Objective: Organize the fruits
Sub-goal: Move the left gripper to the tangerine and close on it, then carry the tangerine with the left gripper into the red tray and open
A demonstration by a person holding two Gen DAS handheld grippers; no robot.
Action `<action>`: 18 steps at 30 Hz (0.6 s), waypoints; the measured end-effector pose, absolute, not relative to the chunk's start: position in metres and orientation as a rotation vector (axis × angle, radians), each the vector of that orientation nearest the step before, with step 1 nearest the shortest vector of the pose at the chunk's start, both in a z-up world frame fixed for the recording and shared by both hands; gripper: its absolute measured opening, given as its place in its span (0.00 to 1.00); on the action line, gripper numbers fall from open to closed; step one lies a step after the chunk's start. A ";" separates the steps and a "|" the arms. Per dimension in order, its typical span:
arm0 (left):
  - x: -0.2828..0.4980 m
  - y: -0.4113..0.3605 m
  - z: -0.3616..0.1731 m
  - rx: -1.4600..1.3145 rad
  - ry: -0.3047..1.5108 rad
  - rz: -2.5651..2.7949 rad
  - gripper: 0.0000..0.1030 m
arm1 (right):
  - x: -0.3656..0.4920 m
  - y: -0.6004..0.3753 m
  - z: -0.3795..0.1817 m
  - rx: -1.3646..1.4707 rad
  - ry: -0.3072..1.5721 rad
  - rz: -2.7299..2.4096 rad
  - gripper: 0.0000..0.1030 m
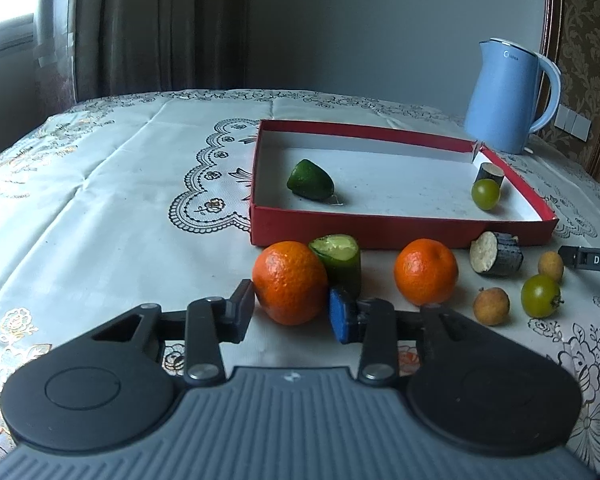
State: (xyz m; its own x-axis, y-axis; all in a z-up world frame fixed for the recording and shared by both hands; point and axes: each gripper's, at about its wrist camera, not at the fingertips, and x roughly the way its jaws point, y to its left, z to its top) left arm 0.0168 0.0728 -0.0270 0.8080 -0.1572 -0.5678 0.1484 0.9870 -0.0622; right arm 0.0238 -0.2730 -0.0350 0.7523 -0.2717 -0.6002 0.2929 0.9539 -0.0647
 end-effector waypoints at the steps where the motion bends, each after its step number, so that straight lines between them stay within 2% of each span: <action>1: 0.016 0.073 -0.027 -0.011 0.606 -0.159 0.35 | 0.024 -0.273 -0.035 0.034 0.650 -0.308 1.00; 9: 0.013 0.077 -0.020 0.010 0.590 -0.141 0.34 | 0.024 -0.273 -0.035 0.034 0.650 -0.308 1.00; 18: 0.035 0.062 0.017 0.057 0.505 -0.174 0.34 | 0.024 -0.273 -0.035 0.035 0.650 -0.308 1.00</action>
State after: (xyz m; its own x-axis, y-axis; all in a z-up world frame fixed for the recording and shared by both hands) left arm 0.0353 0.0623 0.0168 0.8606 -0.1520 -0.4861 0.1802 0.9836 0.0114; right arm 0.0242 -0.2733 -0.0350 0.7521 -0.2710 -0.6007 0.2929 0.9540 -0.0636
